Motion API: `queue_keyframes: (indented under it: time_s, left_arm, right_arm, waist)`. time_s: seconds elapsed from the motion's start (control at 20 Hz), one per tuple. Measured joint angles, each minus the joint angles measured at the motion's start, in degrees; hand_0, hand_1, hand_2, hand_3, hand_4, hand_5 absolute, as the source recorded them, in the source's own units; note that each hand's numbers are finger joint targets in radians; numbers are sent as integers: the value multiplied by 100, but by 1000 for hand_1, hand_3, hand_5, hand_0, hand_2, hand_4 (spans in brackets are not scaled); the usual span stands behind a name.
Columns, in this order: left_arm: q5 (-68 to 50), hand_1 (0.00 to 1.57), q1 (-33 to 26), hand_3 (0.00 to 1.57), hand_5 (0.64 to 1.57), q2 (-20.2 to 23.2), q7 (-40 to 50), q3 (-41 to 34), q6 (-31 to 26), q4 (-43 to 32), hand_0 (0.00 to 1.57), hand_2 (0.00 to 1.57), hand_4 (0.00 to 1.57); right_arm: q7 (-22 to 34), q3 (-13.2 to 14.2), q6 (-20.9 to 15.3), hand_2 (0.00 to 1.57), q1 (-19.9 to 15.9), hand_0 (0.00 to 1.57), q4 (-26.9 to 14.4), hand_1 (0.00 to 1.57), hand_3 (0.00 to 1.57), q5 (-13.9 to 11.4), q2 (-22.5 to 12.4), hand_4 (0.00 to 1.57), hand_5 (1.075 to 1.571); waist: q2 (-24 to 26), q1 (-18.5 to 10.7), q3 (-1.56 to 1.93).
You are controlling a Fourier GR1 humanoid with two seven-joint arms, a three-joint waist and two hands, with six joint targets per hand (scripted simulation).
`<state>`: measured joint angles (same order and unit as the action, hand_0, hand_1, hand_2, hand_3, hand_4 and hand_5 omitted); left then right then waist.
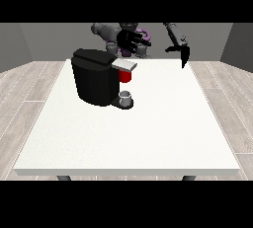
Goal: Insert the coffee pod into the coffee machine and close the lid
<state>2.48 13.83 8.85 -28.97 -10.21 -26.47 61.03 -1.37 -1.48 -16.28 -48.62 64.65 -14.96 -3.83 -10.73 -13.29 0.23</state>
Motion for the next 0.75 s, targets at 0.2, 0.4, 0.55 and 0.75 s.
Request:
queue_keyframes:
  time_s: [0.2,0.4,0.55,0.75]
  left_arm:
    - [-123,0,14,0,1571,98,66,-42,-170,-25,0,0,293]
    - [-135,0,22,0,1571,31,103,-34,-97,-128,0,0,400]
    - [-106,0,-63,0,1571,-28,68,29,-81,-151,0,0,302]
    - [-15,0,-58,0,1571,-98,-96,105,-19,-257,0,0,168]
  right_arm:
    - [-278,-126,75,0,-144,0,-175,0,0,-74,141,440,1571]
    - [-469,-528,118,0,25,0,-263,0,0,61,289,473,1571]
    - [-562,-848,183,0,170,0,-334,0,0,143,337,527,1571]
    - [-1003,-1520,350,0,550,0,-169,0,0,370,366,461,1571]
  waist:
    - [52,-50,-16]
    - [185,24,-21]
    - [309,22,-23]
    - [306,47,-23]
